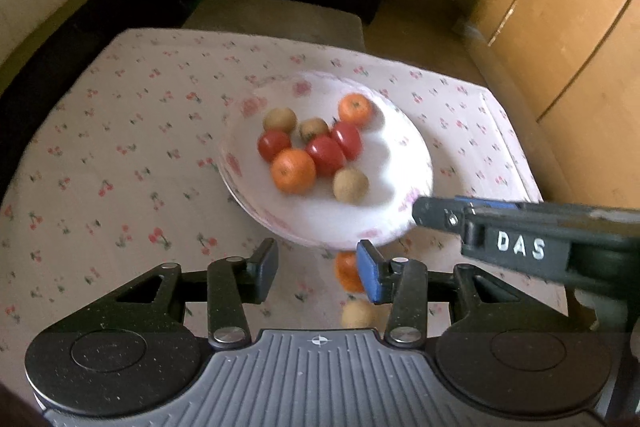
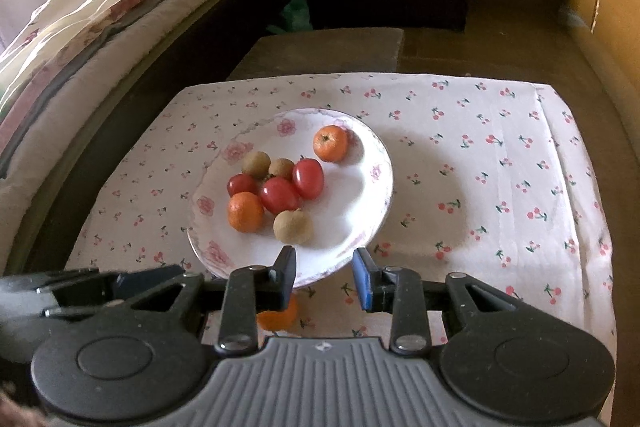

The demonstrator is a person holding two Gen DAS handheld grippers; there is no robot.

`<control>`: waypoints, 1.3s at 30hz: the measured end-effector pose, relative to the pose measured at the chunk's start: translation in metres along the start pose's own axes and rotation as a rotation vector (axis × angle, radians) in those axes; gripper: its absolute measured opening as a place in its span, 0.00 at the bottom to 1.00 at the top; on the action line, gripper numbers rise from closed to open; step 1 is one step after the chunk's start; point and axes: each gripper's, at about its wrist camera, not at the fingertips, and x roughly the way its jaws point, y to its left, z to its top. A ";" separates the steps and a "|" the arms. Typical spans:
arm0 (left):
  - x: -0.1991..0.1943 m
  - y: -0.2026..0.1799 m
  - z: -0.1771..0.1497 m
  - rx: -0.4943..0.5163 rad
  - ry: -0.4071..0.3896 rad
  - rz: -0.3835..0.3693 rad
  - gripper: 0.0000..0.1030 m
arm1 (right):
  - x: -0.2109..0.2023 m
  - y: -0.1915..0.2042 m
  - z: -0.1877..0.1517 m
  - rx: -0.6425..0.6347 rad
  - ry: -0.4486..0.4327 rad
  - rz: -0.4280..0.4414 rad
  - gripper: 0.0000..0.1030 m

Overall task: Organize fruits
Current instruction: 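Open the left tool over the bowl while the right tool releases the tan fruit, then move both tools back to the last mandarin and tan fruit on the sheet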

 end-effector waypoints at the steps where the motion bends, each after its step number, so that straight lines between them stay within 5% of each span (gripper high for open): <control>1: 0.001 -0.002 -0.002 0.003 0.007 -0.006 0.51 | 0.000 -0.001 -0.001 0.001 0.003 0.000 0.32; 21: 0.034 -0.025 -0.026 0.052 0.118 -0.029 0.49 | 0.006 0.002 -0.012 -0.014 0.062 0.018 0.32; 26: 0.034 -0.021 -0.027 0.051 0.111 -0.018 0.39 | 0.008 0.004 -0.012 -0.017 0.072 0.021 0.33; 39: 0.009 0.002 -0.030 0.050 0.078 -0.021 0.36 | 0.030 0.019 -0.016 -0.026 0.125 0.064 0.38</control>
